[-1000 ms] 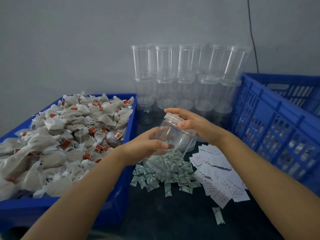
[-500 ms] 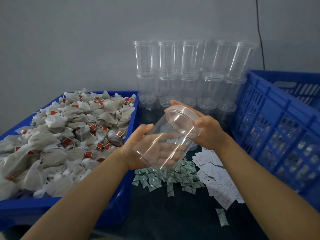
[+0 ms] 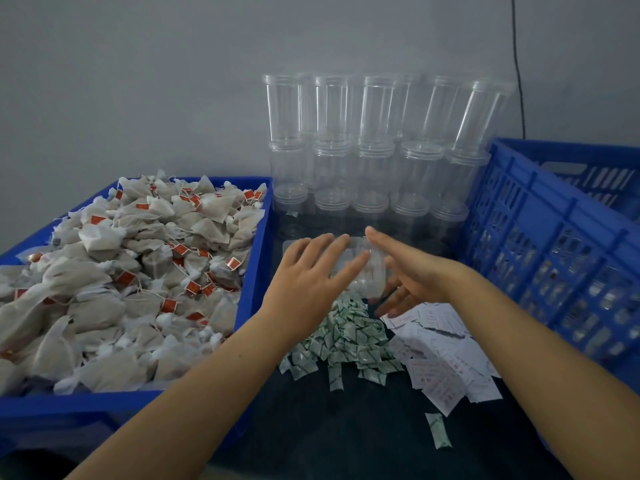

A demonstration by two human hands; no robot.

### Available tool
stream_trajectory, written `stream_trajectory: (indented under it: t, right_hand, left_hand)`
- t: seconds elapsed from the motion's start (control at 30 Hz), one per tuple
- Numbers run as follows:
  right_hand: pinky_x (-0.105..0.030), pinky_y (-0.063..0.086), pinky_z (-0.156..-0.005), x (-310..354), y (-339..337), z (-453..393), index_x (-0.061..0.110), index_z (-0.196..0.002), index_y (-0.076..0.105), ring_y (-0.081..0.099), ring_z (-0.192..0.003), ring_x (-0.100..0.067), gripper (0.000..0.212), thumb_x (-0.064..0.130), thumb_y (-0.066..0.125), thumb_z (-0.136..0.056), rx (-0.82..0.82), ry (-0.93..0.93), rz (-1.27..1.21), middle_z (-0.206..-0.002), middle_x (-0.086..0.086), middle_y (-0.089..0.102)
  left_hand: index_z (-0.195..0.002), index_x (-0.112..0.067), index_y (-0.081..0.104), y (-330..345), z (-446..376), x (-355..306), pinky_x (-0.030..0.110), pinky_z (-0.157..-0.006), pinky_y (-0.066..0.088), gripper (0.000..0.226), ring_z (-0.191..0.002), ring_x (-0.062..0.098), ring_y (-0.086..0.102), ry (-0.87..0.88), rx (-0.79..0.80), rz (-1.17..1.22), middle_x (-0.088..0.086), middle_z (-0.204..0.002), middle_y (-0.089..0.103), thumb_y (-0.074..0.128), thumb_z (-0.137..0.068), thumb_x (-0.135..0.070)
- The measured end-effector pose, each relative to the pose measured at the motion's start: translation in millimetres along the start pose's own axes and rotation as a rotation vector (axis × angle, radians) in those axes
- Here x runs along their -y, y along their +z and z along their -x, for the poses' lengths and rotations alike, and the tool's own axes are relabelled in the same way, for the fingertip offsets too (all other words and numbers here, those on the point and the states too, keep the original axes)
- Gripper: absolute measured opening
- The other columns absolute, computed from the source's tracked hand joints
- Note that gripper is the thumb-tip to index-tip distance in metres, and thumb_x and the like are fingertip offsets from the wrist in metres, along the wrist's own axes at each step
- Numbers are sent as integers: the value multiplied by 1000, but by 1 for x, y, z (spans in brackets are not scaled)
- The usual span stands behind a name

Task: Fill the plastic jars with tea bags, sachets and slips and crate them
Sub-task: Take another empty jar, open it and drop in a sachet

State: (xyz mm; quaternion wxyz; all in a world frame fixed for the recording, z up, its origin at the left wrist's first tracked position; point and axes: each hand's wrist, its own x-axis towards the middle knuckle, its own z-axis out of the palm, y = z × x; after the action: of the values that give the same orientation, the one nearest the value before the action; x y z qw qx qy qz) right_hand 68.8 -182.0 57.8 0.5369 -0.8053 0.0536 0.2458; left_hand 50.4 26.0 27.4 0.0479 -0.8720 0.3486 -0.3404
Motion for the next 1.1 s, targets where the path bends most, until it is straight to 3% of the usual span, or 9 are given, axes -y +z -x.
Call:
stream_trajectory:
  t: [0.1,0.3,0.43,0.5,0.67,0.8,0.9,1.0,1.1]
  right_hand:
    - [-33,60,-64,-6,1,-2,10,-138,51,76,-85,-30,109,80,58,-55,-20,-78,-33,-108,-22,73]
    - [-29,60,-76,-10,-3,-1,37,-123,60,71,-101,-21,58,58,73,-71,28,-287,-5,-121,-5,67]
    - [-30,57,-82,-13,-22,0,41,-132,51,68,-107,-18,76,43,77,-61,75,-436,-26,-127,-5,58]
    - [-27,56,-79,-14,-37,-1,36,-131,52,69,-103,-14,77,39,75,-57,77,-511,-141,-124,-6,56]
    - [-27,58,-81,-22,-51,-21,40,-127,44,62,-114,-21,72,23,79,-68,-92,-584,-380,-123,0,55]
    - [-30,55,-90,-30,-37,-51,35,-123,49,62,-116,-24,65,35,86,-70,-342,-524,-363,-124,-4,54]
    - [-26,49,-78,-38,-24,-80,25,-123,47,60,-102,-14,67,39,87,-71,-619,-406,-186,-115,4,55]
    - [-30,43,-85,-51,-13,-105,20,-131,48,50,-111,-17,78,45,88,-70,-713,-352,-33,-125,2,50]
    - [-37,43,-99,-61,-8,-122,15,-142,44,47,-129,-25,90,45,89,-70,-729,-294,83,-143,-6,48]
  left_hand:
    - [-137,-20,51,1,1,-2,44,-94,45,81,-118,32,55,20,-49,-10,12,-133,56,80,-62,-20]
    - [-145,-27,34,0,1,-1,40,-101,35,89,-127,25,43,-152,78,243,1,-144,42,76,-66,-39]
    - [-143,-35,24,2,4,11,31,-103,39,97,-122,7,45,-431,342,1045,-12,-135,45,81,-65,-42]
    - [-143,-32,24,3,7,18,31,-102,43,98,-119,5,49,-541,407,1243,-16,-128,48,83,-65,-40]
    - [-146,-34,15,8,2,20,30,-96,48,107,-111,1,55,-669,249,1386,-13,-129,47,85,-66,-28]
    - [-140,-30,21,12,0,18,5,-71,47,102,-92,-24,51,-710,144,1372,-22,-115,44,87,-63,-20]
    - [-134,-33,23,15,1,20,13,-85,43,97,-110,-12,46,-793,74,1336,-24,-116,39,88,-61,-22]
    - [-124,-42,20,18,0,22,26,-96,37,92,-122,3,37,-858,28,1328,-27,-115,35,87,-63,-22]
    - [-123,-44,20,20,-1,24,8,-84,35,92,-108,-13,41,-868,6,1298,-31,-113,36,87,-64,-24]
